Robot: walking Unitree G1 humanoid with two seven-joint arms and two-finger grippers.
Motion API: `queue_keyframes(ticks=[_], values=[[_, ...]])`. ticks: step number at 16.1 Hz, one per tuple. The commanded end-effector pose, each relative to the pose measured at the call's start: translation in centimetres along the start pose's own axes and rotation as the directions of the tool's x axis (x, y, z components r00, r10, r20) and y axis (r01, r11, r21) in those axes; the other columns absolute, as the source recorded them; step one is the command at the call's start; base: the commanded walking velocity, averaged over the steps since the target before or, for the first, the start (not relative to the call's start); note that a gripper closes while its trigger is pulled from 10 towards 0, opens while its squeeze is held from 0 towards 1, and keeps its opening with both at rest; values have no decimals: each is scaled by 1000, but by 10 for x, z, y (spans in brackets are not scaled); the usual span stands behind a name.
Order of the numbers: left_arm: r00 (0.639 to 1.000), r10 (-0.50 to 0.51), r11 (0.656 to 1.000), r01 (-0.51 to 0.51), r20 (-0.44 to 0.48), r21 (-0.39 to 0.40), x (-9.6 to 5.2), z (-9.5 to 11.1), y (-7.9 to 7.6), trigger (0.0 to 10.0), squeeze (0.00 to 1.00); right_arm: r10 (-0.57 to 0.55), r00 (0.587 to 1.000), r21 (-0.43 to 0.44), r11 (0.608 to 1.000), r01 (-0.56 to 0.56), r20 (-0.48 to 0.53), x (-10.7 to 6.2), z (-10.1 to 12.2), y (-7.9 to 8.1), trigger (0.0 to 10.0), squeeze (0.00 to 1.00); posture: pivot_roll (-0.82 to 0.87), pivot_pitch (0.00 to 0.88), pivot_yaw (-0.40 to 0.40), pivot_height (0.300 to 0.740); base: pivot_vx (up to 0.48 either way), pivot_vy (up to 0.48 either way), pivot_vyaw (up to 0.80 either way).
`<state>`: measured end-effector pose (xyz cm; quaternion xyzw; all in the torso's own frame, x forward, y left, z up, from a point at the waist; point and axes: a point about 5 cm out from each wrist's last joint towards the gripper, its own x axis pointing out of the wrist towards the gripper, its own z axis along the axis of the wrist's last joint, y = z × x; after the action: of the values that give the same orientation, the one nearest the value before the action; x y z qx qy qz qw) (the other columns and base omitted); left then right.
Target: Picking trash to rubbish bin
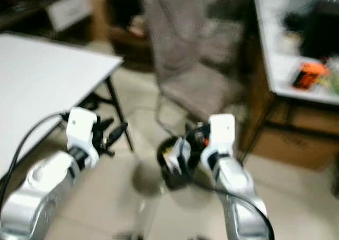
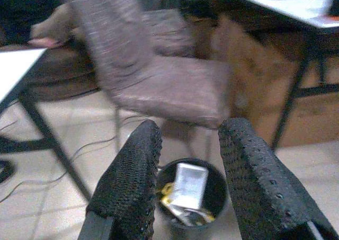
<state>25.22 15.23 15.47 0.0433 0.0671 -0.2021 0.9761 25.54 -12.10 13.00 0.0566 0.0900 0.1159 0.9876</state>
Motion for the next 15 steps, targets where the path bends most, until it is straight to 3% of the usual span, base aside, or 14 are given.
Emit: queue_keyframes(ticks=[1,10,15], values=[[1000,-1,1000,1,-4,8,-2,0,3,10000,0,19,1000,9,1000,-19,2,1,0,5,10000,0,-36,56,-10,740,-300,0,0],[998,53,998,-54,34,31,-7,8,10,10000,0,111,994,-26,993,-112,-13,5,-1,14,10000,0,-14,47,-30,740,-260,0,0],[991,111,993,-114,79,41,-3,17,17,10000,0,149,989,-41,988,-149,-18,8,-1,17,10000,0,-12,36,-30,740,51,0,725]])
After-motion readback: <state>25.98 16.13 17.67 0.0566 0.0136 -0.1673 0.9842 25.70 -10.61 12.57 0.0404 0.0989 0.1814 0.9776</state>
